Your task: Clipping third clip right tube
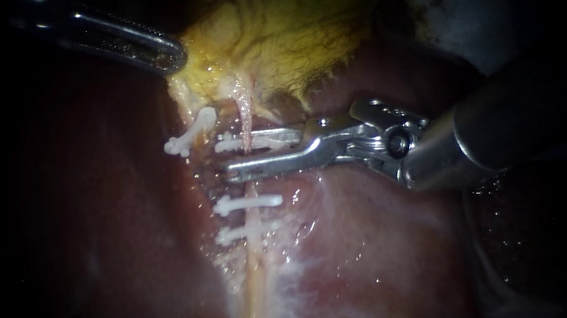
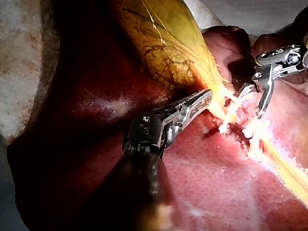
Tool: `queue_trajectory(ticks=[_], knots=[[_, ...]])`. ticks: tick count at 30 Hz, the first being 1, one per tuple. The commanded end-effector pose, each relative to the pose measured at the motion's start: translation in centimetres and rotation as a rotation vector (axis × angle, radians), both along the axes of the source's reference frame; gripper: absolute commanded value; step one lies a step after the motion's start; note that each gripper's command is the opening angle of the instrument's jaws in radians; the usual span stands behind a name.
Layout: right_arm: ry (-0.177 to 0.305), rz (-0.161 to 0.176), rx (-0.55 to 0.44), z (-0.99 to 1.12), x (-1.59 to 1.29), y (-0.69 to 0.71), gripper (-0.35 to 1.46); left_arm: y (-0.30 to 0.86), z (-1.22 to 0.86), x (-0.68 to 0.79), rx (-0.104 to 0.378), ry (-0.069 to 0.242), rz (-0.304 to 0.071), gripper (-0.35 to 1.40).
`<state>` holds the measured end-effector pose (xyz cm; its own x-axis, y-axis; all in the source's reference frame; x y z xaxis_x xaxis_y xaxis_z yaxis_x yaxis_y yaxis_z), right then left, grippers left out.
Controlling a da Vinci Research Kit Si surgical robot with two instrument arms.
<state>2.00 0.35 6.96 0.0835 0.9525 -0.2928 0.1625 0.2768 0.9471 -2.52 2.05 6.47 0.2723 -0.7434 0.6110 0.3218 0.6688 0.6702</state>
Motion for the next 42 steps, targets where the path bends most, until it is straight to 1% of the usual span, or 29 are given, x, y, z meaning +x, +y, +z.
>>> queue_trajectory(ticks=[1, 5, 8, 13, 16, 20, 30, 32, 33, 42], knots=[[-0.003, 0.001, 0.002, -0.03, 0.0, 0.01, 0.51, 0.0, 0.0, 0.0, 0.0, 0.0, 0.0, -0.35], [-0.002, -0.009, 0.013, -0.16, -0.01, 0.05, 0.48, 0.0, 0.0, 0.0, 0.0, 0.0, 0.0, -0.35], [0.002, -0.018, 0.015, -0.21, -0.01, 0.05, 0.46, 0.0, 0.0, 0.0, 0.0, 0.0, 0.0, -0.35], [-0.003, -0.039, 0.048, -0.23, 0.0, 0.03, 0.38, 0.0, 0.0, 0.0, 0.0, 0.0, 0.0, -0.35], [-0.01, -0.05, 0.075, -0.24, -0.01, 0.0, 0.3, 0.0, 0.0, 0.0, 0.0, 0.0, 0.0, -0.35], [-0.008, -0.053, 0.075, -0.26, -0.01, -0.02, 0.22, 0.0, 0.0, 0.0, 0.0, 0.0, 0.0, -0.35], [-0.008, -0.053, 0.075, -0.26, -0.01, -0.02, -0.15, 0.0, 0.0, 0.0, 0.0, 0.0, 0.0, -0.35], [-0.008, -0.053, 0.075, -0.26, -0.01, -0.02, -0.26, 0.0, 0.0, 0.0, 0.0, 0.0, 0.0, -0.35], [-0.007, -0.055, 0.075, -0.26, -0.01, -0.02, -0.35, 0.0, 0.0, 0.0, 0.0, 0.0, 0.0, -0.35], [-0.006, -0.055, 0.073, -0.22, 0.01, -0.02, -0.35, 0.0, 0.0, 0.0, 0.0, 0.0, 0.0, -0.35]])
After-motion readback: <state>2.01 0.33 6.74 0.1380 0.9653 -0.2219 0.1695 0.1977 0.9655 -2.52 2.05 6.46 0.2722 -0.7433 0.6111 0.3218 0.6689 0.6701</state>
